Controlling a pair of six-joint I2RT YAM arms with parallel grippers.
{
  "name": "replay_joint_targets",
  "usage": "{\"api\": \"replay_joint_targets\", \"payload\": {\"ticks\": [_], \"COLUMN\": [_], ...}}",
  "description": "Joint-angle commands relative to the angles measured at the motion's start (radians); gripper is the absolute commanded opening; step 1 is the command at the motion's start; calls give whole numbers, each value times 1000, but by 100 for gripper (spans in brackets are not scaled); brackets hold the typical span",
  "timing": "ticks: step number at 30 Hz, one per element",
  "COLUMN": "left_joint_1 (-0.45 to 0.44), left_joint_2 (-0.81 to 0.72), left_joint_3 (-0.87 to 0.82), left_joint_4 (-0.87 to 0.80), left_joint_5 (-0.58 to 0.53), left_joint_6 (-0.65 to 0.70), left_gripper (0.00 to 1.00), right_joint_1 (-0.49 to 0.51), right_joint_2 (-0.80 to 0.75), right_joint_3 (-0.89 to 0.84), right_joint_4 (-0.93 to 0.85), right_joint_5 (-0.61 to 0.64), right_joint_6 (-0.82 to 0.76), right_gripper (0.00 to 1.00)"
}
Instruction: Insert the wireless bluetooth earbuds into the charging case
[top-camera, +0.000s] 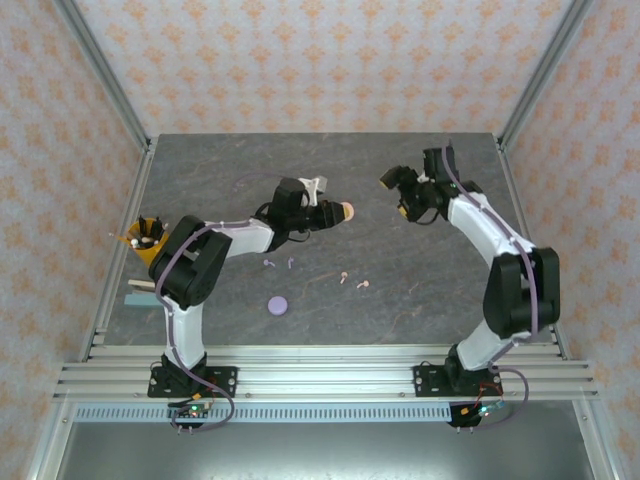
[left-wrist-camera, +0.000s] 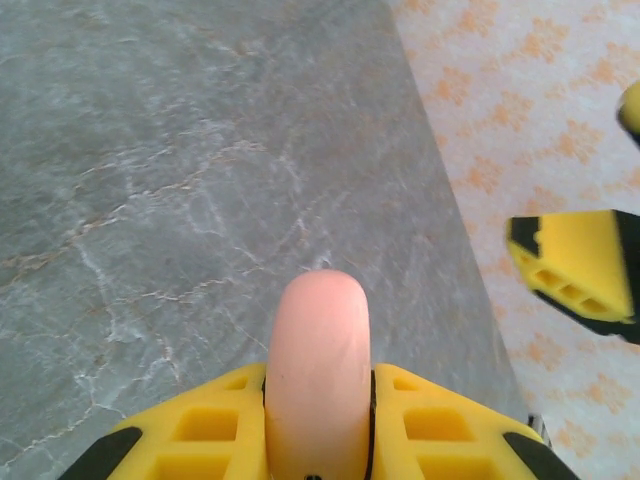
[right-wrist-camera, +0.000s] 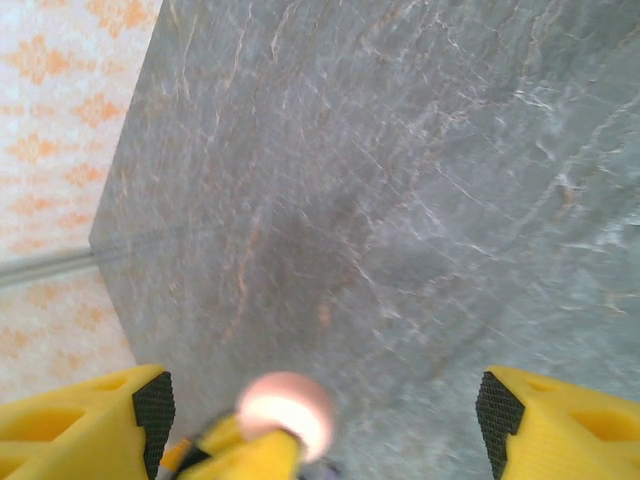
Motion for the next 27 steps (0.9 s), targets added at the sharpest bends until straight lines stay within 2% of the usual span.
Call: {"api": "replay_joint_targets", "payload": {"ticks": [1, 5, 9, 27], "left_joint_1": [15, 17, 17, 21], "left_joint_2": [-88, -119, -137, -126], "left_joint_3": [58, 84, 104, 151], "left_joint_4": [-146, -247, -335, -383], "left_joint_5": [157, 241, 271, 268], "left_joint_6": [112, 179, 230, 251], "left_gripper": [10, 10, 10, 9], "right_joint_1": [5, 5, 19, 102], "right_joint_2": [-83, -122, -125, -73], "right_joint_3": [-101, -186, -232, -279], "right_joint_4": [177, 298, 380, 389], "right_joint_5": [-113, -257, -329, -355], "right_joint_6": [-208, -234, -230, -273], "right_gripper": [80, 78, 76, 69]}}
